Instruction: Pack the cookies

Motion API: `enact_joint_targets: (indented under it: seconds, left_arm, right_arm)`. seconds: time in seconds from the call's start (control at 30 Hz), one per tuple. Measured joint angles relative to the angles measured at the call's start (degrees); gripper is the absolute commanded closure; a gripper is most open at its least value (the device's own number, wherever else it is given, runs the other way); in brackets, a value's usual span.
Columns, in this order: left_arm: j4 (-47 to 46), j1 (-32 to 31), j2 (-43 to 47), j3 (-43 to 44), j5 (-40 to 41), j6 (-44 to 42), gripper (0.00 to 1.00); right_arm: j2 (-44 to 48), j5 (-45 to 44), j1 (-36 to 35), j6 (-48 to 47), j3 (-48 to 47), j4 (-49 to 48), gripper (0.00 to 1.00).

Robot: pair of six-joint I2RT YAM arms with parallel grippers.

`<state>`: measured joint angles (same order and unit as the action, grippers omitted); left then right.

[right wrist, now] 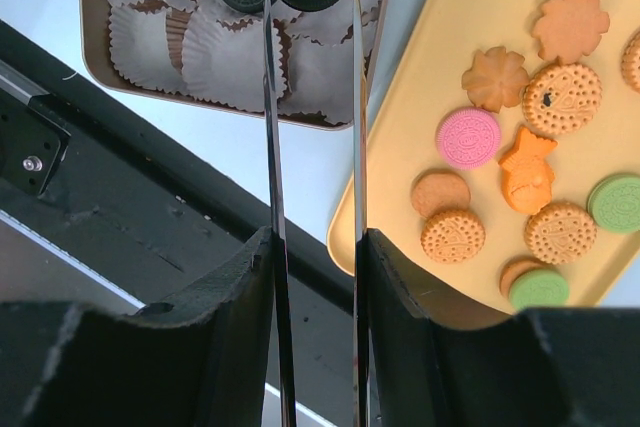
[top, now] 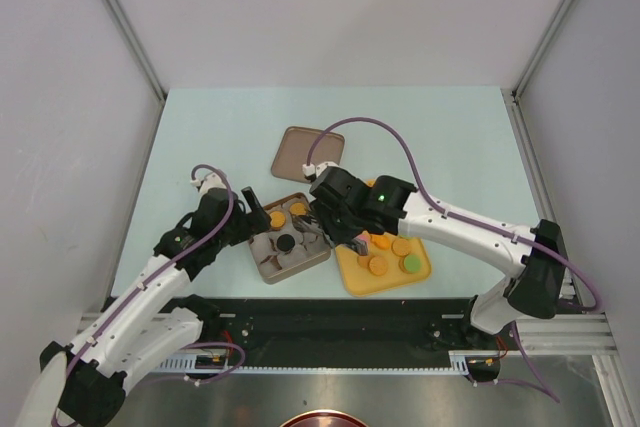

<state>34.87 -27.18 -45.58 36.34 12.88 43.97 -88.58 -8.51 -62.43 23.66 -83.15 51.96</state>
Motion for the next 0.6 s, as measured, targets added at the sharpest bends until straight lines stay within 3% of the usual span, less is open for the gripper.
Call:
enact_joint_targets:
  seconds: [0.6]
  left_arm:
    - [-0.02, 0.00, -0.07, 0.00, -0.02, 0.00, 0.00]
  right_arm:
    - [-4.04, -3.34, -1.05, -1.29, 0.00, 0.66, 0.62]
